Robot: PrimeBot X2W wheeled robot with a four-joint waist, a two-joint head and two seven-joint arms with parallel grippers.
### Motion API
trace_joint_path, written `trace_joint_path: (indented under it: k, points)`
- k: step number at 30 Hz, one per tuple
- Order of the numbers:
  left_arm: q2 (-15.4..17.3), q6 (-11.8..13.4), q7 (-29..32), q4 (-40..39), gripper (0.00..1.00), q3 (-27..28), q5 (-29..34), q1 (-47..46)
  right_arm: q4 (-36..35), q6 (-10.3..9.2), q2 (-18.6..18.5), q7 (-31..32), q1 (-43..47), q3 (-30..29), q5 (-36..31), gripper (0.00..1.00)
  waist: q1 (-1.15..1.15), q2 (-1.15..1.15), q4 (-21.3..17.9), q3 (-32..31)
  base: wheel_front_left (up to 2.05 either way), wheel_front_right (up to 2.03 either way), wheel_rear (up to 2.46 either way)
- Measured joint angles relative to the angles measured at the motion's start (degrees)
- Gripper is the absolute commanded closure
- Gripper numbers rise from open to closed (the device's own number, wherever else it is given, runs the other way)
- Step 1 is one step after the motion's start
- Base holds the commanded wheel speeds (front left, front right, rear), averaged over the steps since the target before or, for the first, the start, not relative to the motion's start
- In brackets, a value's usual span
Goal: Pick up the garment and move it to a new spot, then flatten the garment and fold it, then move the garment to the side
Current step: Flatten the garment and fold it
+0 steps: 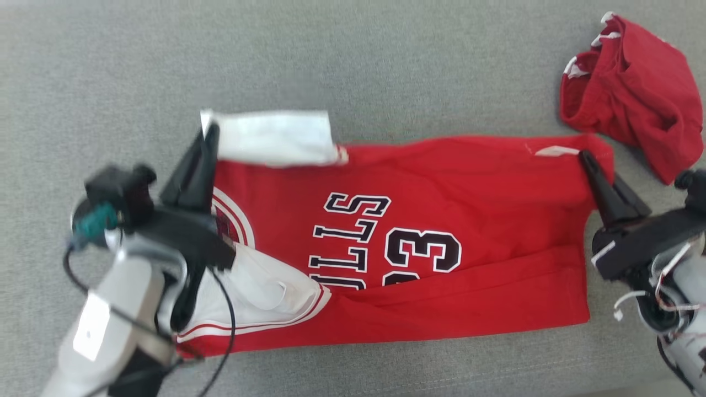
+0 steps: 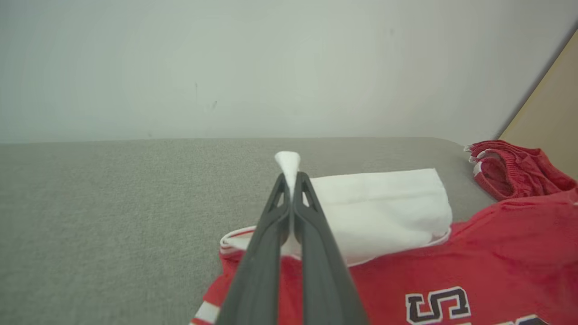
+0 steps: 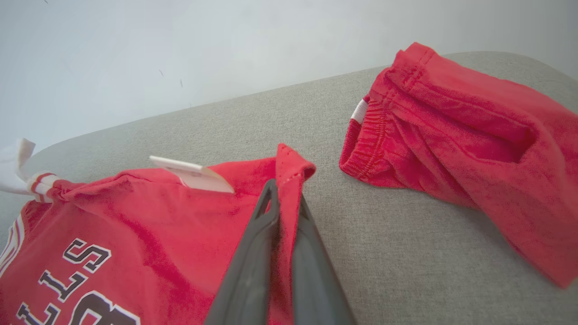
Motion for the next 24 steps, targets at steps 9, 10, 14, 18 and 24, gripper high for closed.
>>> trace_joint_path:
  k: [9,10,14,18,24]
  points:
    - [1.69,3.15,-0.65,-12.3,1.0,2.21,-2.19,15.33,-5.39,-1.75,-1.08,-2.89,9.9,0.07,-0.78,1.0,0.0,0.0,0.77,-3.29,0.0,0.0,0.0]
    - [1.85,3.61,-0.66,-13.6,1.0,2.5,-2.33,16.85,-5.83,-2.03,-1.09,-2.92,10.98,0.07,-0.77,1.0,0.0,0.0,0.85,-3.6,0.0,0.0,0.0]
    - [2.09,5.06,-0.74,-19.0,1.0,3.05,-2.41,21.99,-7.01,-3.18,-1.14,-3.41,14.36,-0.54,-0.69,1.0,0.0,0.0,1.11,-4.64,0.0,0.0,0.0]
    - [2.76,6.15,-0.99,-24.01,1.0,3.54,-2.41,25.85,-8.47,-4.15,-1.34,-3.83,16.39,-1.24,-0.59,1.0,0.0,0.0,1.21,-5.18,0.0,0.0,0.0]
    - [2.86,7.09,-0.89,-28.81,1.0,3.37,-3.14,30.83,-10.07,-5.16,-1.53,-3.91,18.68,-1.96,-0.51,1.0,0.0,0.0,1.11,-4.97,0.0,0.0,0.0]
